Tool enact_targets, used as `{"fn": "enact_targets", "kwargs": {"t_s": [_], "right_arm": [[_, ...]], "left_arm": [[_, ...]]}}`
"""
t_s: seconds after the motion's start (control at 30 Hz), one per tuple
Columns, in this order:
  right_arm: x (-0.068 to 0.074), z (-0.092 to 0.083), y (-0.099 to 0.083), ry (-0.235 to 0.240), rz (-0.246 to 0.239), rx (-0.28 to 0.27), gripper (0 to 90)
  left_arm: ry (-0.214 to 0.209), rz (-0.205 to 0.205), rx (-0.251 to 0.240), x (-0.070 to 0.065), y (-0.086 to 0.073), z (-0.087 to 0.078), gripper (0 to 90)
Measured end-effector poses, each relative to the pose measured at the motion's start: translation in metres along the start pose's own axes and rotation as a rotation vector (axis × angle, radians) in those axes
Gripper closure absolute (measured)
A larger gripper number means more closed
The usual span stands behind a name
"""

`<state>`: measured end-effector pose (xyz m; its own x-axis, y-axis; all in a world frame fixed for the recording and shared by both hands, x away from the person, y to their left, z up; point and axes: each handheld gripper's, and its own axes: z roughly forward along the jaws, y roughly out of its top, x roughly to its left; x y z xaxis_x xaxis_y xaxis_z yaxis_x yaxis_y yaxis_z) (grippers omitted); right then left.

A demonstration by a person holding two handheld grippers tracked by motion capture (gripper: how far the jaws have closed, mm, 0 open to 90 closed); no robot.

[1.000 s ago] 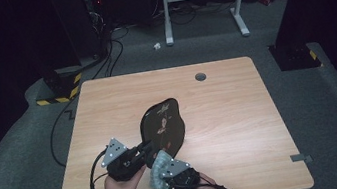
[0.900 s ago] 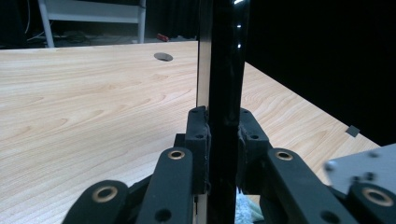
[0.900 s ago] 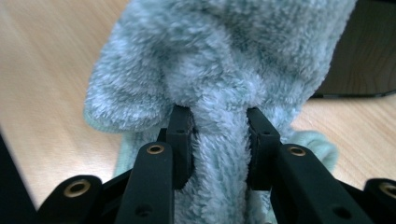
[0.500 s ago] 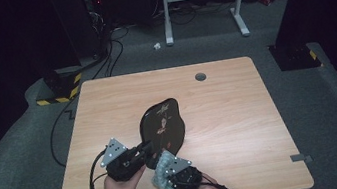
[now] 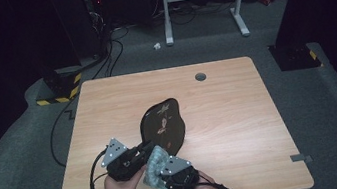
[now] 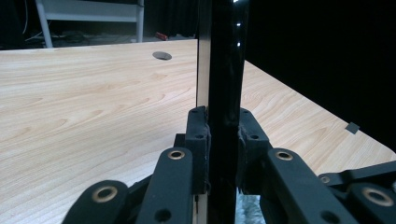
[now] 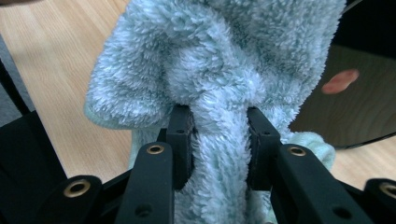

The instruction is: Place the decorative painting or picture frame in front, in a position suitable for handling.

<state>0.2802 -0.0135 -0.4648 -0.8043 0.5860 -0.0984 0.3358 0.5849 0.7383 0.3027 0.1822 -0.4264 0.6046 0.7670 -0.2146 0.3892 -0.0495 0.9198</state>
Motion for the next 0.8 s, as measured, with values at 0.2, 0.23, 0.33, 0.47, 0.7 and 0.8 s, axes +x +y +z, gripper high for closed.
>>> {"fn": "enact_targets", "kwargs": {"t_s": [0.2,0.23,0.33,0.47,0.7,0.8], "right_arm": [[-0.010,0.015,-0.016,-0.011,0.017,0.060,67.9],[-0.012,0.018,-0.020,-0.011,0.021,0.074,67.9],[-0.014,0.024,-0.027,-0.011,0.042,0.096,68.1],[-0.011,0.019,-0.021,-0.016,0.023,0.080,68.1],[0.001,0.000,0.000,-0.012,-0.017,0.011,68.1],[0.003,-0.001,0.002,-0.010,-0.021,0.005,68.0]], "left_arm": [[0.003,0.002,0.003,-0.001,0.001,0.000,78.0],[0.002,0.001,0.001,-0.001,0.000,0.000,78.0],[-0.003,-0.003,-0.004,0.001,-0.001,0.000,78.0],[-0.005,-0.003,0.001,0.001,0.000,0.000,77.9],[-0.002,-0.005,0.010,0.000,0.000,-0.001,77.7],[-0.003,-0.005,0.008,0.001,-0.001,-0.001,77.7]]}}
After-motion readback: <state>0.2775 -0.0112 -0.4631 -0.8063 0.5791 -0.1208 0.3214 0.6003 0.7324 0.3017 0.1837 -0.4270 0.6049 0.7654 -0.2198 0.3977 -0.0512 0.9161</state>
